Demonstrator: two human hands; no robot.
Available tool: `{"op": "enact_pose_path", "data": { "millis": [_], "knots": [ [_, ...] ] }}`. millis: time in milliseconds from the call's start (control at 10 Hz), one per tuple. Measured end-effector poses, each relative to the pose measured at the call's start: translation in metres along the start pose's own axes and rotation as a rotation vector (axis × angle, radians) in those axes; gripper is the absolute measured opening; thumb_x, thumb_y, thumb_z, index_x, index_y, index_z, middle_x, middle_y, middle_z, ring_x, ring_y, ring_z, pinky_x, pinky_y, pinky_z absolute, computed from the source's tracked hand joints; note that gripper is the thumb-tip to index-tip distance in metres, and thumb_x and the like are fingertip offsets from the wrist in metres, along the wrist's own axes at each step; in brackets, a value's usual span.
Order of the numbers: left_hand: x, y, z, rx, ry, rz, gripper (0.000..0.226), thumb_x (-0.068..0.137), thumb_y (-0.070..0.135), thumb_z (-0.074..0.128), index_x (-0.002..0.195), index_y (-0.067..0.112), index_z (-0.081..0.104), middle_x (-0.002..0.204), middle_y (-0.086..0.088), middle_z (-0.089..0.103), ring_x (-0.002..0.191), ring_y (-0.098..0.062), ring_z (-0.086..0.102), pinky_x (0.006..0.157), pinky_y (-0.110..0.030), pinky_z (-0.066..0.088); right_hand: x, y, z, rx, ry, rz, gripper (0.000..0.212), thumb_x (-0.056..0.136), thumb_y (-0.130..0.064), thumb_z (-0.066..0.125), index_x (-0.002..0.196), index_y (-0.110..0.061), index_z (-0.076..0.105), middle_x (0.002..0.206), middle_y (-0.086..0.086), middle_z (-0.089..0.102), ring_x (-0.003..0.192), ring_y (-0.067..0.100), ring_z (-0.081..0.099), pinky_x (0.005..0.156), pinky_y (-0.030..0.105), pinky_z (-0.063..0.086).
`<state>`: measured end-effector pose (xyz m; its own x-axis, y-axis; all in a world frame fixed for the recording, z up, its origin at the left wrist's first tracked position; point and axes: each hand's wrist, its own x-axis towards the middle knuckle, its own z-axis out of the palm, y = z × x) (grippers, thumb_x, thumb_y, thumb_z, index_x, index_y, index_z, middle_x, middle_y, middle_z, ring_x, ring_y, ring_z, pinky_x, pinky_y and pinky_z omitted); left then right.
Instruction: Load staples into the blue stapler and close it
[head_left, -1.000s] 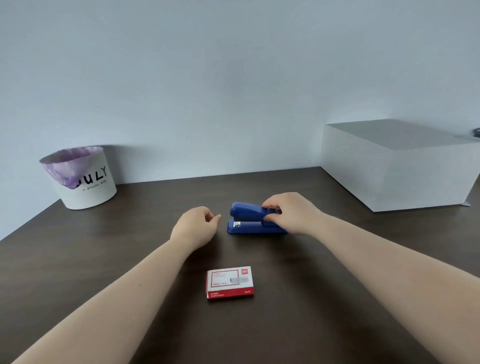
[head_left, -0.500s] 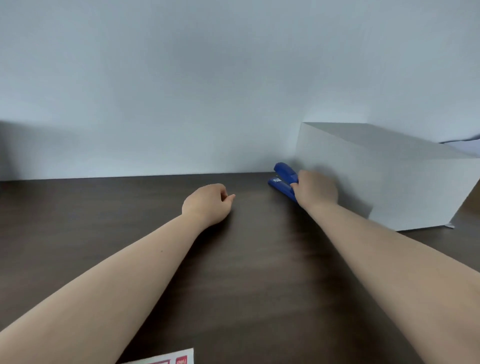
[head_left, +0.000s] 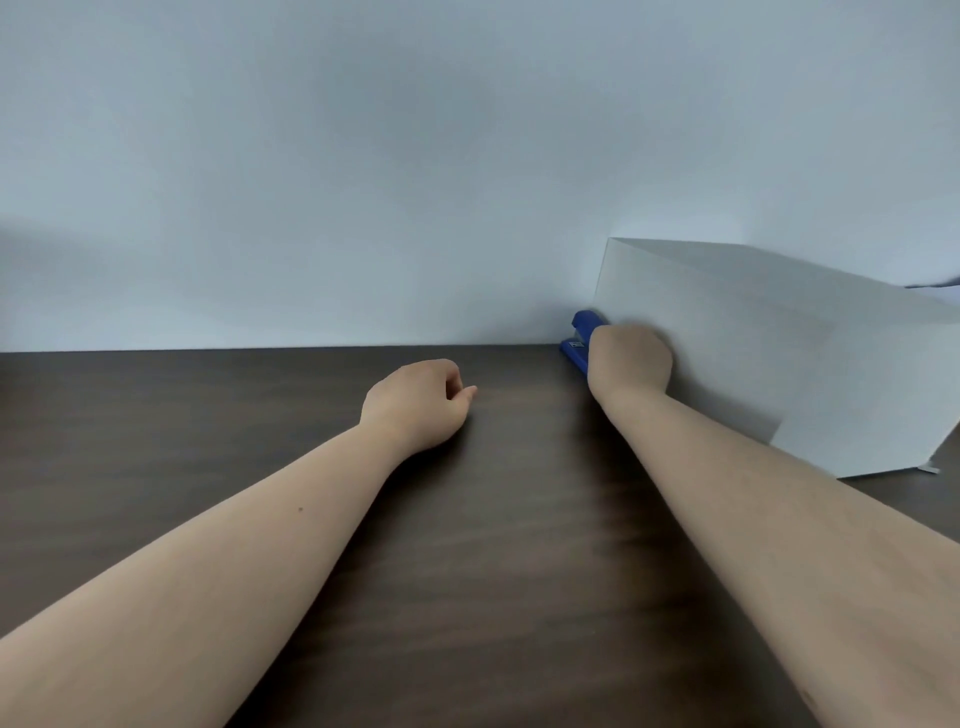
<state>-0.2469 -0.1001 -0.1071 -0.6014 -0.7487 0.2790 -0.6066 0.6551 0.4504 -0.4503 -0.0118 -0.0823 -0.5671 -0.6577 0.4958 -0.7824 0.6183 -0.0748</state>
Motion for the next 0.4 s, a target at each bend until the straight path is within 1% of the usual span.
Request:
{"op": "enact_pose_path", "data": {
  "millis": [100,200,300,400],
  "knots": [
    [-0.002,0.001,-0.001,-0.008,0.000,0.004,0.023,0.088,0.041,0.048,0.080,0.021,0.055,0.082,0.005,0.058,0.082,-0.021,0.055,0.068,-0.030,0.040,-0.009,-0.007,-0.010,-0.101,-0.017,0.004,0.026,0.091,-0.013,0.045,0.114,-0.005,0.055,0.103,0.018,0.057,0.105,0.037,0.047,0.067,0.035,0.040],
    [-0.008,0.003,-0.006,-0.012,-0.026,0.005,0.023,0.087,0.040,0.050,0.079,0.020,0.055,0.081,0.004,0.057,0.082,-0.021,0.054,0.069,-0.031,0.041,-0.021,-0.011,-0.017,-0.159,0.014,-0.077,0.029,0.086,-0.008,0.046,0.112,-0.006,0.057,0.120,0.016,0.051,0.115,0.034,0.040,0.084,0.039,0.040],
    [-0.016,0.005,-0.016,-0.023,-0.062,0.003,0.023,0.087,0.040,0.052,0.076,0.020,0.055,0.079,0.003,0.057,0.082,-0.022,0.055,0.070,-0.031,0.043,-0.023,-0.014,-0.027,-0.113,-0.004,-0.156,0.026,0.085,-0.009,0.046,0.106,-0.007,0.060,0.114,0.014,0.057,0.111,0.033,0.043,0.085,0.039,0.039],
    [-0.031,0.011,-0.025,-0.043,-0.074,-0.024,0.026,0.086,0.041,0.051,0.067,0.024,0.050,0.071,0.005,0.055,0.081,-0.023,0.057,0.070,-0.032,0.044,-0.028,-0.017,-0.043,-0.090,-0.035,-0.193,0.023,0.086,-0.011,0.044,0.099,-0.005,0.062,0.108,0.014,0.060,0.109,0.033,0.046,0.085,0.038,0.039]
  ]
}}
